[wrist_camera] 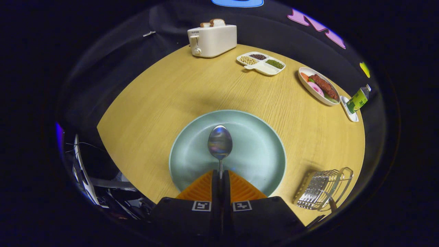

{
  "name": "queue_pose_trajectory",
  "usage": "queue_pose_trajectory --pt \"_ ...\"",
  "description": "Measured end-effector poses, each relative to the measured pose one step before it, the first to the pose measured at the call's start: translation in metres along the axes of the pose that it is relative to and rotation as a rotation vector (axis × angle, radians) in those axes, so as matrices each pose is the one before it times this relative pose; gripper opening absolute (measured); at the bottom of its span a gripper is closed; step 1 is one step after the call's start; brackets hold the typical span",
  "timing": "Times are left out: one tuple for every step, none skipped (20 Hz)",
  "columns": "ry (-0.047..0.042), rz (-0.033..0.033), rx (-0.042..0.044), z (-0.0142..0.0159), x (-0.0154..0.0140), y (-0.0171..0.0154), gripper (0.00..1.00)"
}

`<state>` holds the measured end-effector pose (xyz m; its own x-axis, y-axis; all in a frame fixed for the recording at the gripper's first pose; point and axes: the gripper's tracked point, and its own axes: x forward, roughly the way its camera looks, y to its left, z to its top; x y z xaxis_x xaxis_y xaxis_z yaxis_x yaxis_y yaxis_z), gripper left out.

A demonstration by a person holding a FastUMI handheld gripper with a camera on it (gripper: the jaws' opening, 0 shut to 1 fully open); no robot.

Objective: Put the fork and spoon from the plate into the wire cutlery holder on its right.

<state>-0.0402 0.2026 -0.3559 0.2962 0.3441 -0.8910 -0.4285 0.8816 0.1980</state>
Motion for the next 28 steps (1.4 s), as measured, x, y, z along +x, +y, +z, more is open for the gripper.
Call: queue_pose_trajectory --pt "-0.00976 0.00592 -0.00998 0.00276 -0.01145 -0.00444 0.08" --pt "-0.00233 0.00571 -0.01598 0.00051 -0.01179 -0.00437 0.08" --pt "-0.00109 0.0048 -0.01425 0.00042 -0.01255 -0.0051 0.08" --pt "0.00035 0.01098 -0.00924 0.00031 -0.01359 -0.00443 0.08" --pt "-0.00169 0.01088 -0.0055 -0.00118 -0.01505 -0.0049 0.08" --pt "0.00248 0.00978 -0.00517 -0.00141 -0.01569 -0.00709 0.08" --pt "0.00249 0.00528 -0.00195 -0.00283 -0.01574 -0.00856 0.08" --pt "0.00484 0.00005 0.00146 -0.0038 -0.01484 -0.01051 0.08" --pt "0.01227 -0.0009 0.00374 -0.0055 -0.01184 -0.01133 0.08" --pt "0.0174 -0.00679 0.00582 -0.00711 -0.01126 -0.01393 0.08" --pt "0.01767 -0.00792 0.00369 -0.00695 -0.00833 -0.01349 0.08" --pt "0.01785 -0.01471 0.0058 -0.00724 -0.00467 -0.01408 0.08" --pt "0.02209 -0.01312 0.00355 -0.0074 -0.0031 -0.01346 0.08" --pt "0.02015 -0.01324 0.00534 -0.00649 -0.00252 -0.01226 0.08" --pt "0.02455 -0.01308 0.00573 -0.00639 -0.00014 -0.01125 0.08" --pt "0.02822 -0.00686 0.00364 -0.0073 -0.00112 -0.00643 0.08" --pt "0.03185 -0.00391 0.00522 -0.00594 0.00309 -0.00852 0.08" --pt "0.03376 -0.00679 0.00541 -0.00522 0.00357 -0.00826 0.08" --pt "0.02649 -0.00706 0.00208 -0.00204 0.00438 -0.00788 0.08" --pt "0.02589 -0.00115 0.00019 -0.0024 0.00516 -0.00388 0.08" --pt "0.02785 0.00361 -0.00274 -0.00139 0.00376 -0.00374 0.08" --pt "0.02065 0.00224 -0.00218 0.00013 0.004 -0.00219 0.08" --pt "0.02364 0.00624 0.00091 0.00023 0.00398 -0.00132 0.08" --pt "0.01709 0.00283 0.01289 0.00206 0.00428 -0.00216 0.08" --pt "0.01927 0.00908 0.013 0.00063 0.00415 -0.00016 0.08" --pt "0.01911 0.01119 0.0138 -0.00018 0.00288 0.00164 0.08" --pt "0.00299 0.00745 0.01384 0.00295 0.00268 -0.00018 0.1" --pt "0.00148 0.0033 0.0131 0.00139 0.00222 -0.00074 0.11"
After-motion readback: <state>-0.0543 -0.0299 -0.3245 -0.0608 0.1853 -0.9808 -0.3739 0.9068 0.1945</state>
